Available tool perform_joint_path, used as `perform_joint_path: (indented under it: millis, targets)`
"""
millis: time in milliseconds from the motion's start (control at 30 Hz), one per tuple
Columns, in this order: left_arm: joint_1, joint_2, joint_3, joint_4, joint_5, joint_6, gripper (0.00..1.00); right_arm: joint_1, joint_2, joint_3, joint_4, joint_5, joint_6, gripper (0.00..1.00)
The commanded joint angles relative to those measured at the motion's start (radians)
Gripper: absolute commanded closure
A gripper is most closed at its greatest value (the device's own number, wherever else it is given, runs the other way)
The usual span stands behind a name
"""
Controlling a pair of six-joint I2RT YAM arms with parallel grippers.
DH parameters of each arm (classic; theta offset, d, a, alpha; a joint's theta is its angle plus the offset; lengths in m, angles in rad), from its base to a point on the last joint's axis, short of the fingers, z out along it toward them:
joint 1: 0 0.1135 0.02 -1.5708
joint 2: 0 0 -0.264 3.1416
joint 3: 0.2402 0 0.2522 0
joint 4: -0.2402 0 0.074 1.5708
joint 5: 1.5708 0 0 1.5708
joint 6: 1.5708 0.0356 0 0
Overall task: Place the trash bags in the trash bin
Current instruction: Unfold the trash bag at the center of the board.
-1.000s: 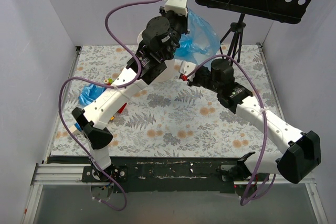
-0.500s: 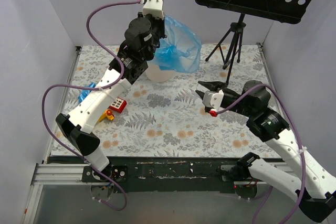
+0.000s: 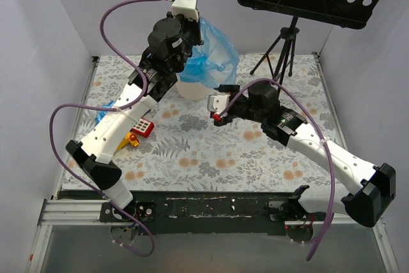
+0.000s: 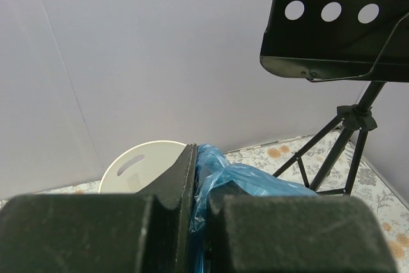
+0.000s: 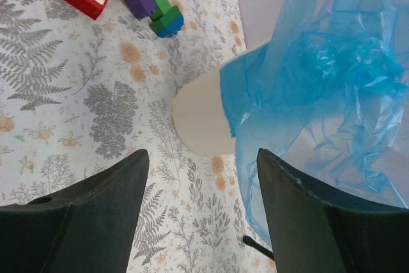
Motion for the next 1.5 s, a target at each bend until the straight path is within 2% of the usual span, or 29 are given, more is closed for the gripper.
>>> perform_joint_path:
  millis: [0, 200, 467, 567, 600, 667, 733, 767, 967, 1100, 1167, 1267, 1367, 1467]
  targets:
    - [-0.002, -0.048, 0.043, -0.018, 0.025, -0.007, 1.0, 0.02, -0.004, 0.046, 0.158, 0.138, 0.029, 0.23]
    - [-0.002, -0.046, 0.058, -0.034, 0.048, -0.013, 1.0, 0.02, 0.022, 0.032, 0.247, 0.269, 0.029, 0.23]
    - [-0.001, -0.032, 0.13, -0.058, 0.089, -0.027, 1.0, 0.001, 0.189, 0.107, 0.188, 0.416, 0.092, 0.23]
    - [-0.001, -0.032, 0.141, -0.066, 0.094, -0.029, 1.0, -0.016, 0.235, 0.132, 0.218, 0.429, 0.123, 0.28]
    - [-0.002, -0.037, 0.133, -0.066, 0.094, -0.027, 1.0, -0.019, 0.248, 0.144, 0.221, 0.424, 0.124, 0.33]
    - [-0.002, -0.05, 0.109, -0.06, 0.094, -0.027, 1.0, -0.019, 0.259, 0.176, 0.189, 0.386, 0.118, 0.57]
    - [-0.001, -0.066, 0.078, -0.051, 0.094, -0.029, 1.0, -0.019, 0.243, 0.193, 0.147, 0.32, 0.106, 0.88]
    - [-0.001, -0.077, 0.06, -0.041, 0.09, -0.027, 1.0, -0.019, 0.22, 0.181, 0.141, 0.292, 0.092, 0.98]
    - [-0.002, -0.132, -0.092, 0.0, 0.062, -0.006, 1.0, -0.011, -0.012, -0.03, 0.143, 0.167, 0.002, 0.99]
    - [-0.002, -0.227, -0.302, -0.026, 0.059, -0.026, 1.0, -0.009, -0.209, -0.095, -0.026, -0.003, -0.076, 0.99]
    - [0.002, -0.259, -0.385, -0.088, 0.063, -0.056, 1.0, -0.008, -0.293, -0.107, -0.156, -0.076, -0.135, 0.99]
    - [0.013, -0.288, -0.451, -0.21, 0.132, -0.121, 1.0, -0.006, -0.404, -0.115, -0.357, -0.157, -0.187, 0.99]
    - [0.019, -0.308, -0.5, -0.27, 0.261, -0.142, 1.0, -0.006, -0.476, -0.132, -0.506, -0.199, -0.176, 0.99]
    - [0.021, -0.304, -0.531, -0.294, 0.323, -0.173, 1.0, -0.006, -0.505, -0.181, -0.496, -0.162, -0.095, 0.99]
